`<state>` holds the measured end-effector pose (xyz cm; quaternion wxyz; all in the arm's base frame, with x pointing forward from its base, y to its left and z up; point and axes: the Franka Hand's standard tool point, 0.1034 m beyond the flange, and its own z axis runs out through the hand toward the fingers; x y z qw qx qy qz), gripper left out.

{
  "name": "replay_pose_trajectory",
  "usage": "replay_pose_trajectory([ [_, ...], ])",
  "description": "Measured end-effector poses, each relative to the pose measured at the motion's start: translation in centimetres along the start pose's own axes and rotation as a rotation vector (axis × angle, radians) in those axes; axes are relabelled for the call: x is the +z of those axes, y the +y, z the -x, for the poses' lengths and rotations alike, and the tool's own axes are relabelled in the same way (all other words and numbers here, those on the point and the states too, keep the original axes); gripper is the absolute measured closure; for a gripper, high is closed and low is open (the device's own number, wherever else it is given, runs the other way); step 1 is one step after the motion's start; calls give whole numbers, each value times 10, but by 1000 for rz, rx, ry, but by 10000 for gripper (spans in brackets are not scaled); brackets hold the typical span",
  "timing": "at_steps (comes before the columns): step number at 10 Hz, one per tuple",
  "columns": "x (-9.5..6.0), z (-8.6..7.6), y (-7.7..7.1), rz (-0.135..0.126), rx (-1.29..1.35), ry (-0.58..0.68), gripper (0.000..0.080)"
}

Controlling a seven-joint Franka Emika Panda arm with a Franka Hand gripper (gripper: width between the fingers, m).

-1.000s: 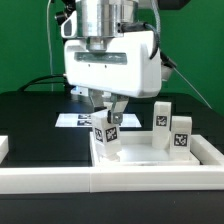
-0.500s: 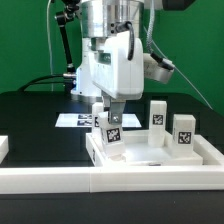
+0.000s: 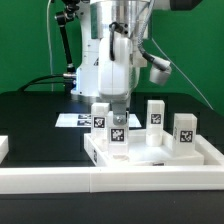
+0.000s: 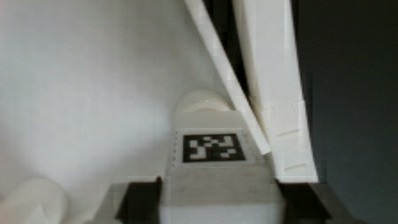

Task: Assemble square table

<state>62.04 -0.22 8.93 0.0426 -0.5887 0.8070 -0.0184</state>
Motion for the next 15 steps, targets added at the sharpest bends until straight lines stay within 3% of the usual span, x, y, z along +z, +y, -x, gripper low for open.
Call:
replay_pose_trajectory([
  [5,1,3,1,2,108,-16,502],
  [7,1,4,1,2,43,-16,193],
  [8,1,3,1,1,8,-18,163],
  [15,2,4,2,0,-577,-18,151],
])
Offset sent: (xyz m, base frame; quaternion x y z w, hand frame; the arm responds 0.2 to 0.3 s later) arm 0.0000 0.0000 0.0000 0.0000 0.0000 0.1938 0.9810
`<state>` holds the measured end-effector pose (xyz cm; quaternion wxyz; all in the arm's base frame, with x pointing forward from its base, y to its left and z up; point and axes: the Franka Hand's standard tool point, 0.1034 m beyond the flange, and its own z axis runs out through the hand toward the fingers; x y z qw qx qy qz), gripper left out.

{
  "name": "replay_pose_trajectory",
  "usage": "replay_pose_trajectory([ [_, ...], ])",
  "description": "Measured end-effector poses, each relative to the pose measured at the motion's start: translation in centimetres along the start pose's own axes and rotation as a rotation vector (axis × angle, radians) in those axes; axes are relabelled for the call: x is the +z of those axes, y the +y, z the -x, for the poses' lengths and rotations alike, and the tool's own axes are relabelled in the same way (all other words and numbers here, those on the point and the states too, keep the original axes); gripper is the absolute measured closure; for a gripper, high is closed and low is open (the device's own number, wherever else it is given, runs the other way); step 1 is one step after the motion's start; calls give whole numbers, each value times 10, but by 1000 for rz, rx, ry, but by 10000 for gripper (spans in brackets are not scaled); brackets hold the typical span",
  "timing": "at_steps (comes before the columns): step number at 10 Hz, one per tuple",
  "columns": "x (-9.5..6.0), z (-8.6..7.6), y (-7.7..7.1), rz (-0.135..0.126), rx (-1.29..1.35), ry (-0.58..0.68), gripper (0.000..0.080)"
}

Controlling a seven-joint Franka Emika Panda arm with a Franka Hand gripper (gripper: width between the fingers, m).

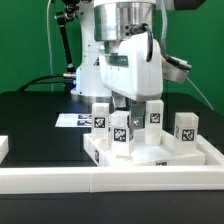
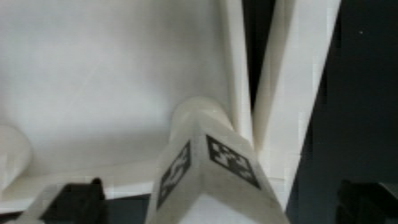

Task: Assemble square table

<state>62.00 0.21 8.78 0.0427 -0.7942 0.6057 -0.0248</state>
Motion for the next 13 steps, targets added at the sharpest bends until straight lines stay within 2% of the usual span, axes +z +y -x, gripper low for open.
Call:
replay_pose_trajectory([
  [6,2,-1,1,4,-481,0,151],
  [13,1,-3,2,8,-861,3,151],
])
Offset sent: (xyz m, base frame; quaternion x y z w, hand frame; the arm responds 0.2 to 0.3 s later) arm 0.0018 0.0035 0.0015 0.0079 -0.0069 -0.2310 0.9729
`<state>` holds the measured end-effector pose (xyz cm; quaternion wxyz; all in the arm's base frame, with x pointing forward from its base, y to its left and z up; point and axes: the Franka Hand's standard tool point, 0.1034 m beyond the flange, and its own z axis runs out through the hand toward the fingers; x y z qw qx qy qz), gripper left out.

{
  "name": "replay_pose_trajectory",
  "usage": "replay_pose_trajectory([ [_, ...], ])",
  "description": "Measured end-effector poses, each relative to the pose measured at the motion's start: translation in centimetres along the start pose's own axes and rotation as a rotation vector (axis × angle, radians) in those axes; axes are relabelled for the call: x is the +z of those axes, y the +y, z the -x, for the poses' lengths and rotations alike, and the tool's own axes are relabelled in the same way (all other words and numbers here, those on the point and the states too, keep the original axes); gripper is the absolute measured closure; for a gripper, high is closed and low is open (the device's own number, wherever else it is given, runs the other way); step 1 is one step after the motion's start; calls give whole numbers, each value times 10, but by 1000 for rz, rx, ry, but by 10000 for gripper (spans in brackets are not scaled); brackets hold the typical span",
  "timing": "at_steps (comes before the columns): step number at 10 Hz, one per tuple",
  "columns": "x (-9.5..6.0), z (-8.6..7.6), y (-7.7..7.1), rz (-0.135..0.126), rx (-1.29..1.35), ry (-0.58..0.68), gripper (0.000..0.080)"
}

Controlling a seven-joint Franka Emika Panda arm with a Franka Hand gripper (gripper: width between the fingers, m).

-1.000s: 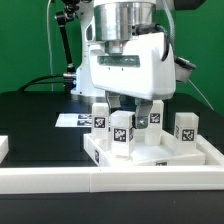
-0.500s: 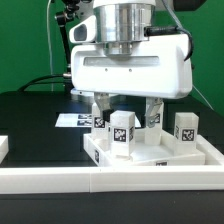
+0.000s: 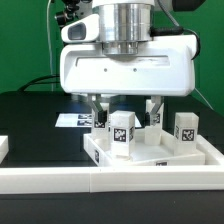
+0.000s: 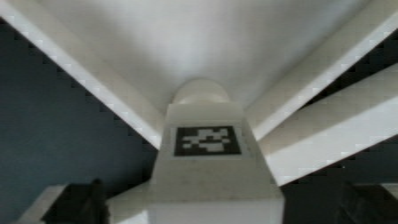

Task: Assemble square table

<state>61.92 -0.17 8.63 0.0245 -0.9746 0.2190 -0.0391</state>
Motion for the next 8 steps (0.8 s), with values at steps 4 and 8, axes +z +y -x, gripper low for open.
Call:
replay_pose_trajectory([
  [4,0,0,0,0,2,0,247],
  [8,0,0,0,0,66,0,510],
])
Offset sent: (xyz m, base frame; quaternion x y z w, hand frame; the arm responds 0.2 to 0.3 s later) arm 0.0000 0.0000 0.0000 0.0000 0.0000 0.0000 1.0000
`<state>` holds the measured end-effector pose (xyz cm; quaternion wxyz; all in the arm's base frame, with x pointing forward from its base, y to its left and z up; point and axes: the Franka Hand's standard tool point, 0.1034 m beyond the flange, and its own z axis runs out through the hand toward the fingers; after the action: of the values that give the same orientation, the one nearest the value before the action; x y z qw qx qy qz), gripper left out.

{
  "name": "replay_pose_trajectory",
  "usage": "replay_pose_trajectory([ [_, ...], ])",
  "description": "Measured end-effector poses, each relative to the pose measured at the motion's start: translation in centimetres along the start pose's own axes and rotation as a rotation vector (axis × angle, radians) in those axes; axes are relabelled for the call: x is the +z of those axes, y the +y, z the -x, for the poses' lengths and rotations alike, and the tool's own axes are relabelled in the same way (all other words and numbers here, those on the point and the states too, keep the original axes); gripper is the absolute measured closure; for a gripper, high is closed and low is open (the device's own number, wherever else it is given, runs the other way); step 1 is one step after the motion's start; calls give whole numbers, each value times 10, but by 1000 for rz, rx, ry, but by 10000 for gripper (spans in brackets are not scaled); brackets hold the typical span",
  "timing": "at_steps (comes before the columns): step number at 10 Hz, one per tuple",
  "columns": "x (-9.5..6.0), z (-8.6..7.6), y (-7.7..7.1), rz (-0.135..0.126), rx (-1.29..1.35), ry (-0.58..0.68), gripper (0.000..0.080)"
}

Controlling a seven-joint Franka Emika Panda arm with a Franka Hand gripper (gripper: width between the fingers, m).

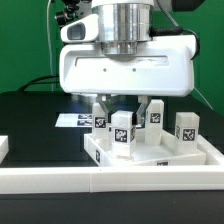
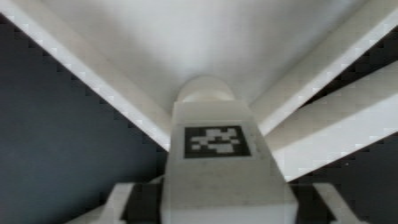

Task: Assemble square table

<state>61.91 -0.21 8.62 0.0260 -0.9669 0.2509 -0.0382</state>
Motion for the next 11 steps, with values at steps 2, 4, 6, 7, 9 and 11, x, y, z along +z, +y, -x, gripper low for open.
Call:
replay_pose_trajectory([
  [2,0,1,-2,0,205,0,510],
  [4,1,2,-1,-8,401,3,510],
  [6,1,3,-2,-10,597,7,509],
  [7,2,4,-3,-10,697,6,509],
  [9,2,4,-3,-10,855,9,509],
  [11,2,7,-6,-7,1042,4,509],
])
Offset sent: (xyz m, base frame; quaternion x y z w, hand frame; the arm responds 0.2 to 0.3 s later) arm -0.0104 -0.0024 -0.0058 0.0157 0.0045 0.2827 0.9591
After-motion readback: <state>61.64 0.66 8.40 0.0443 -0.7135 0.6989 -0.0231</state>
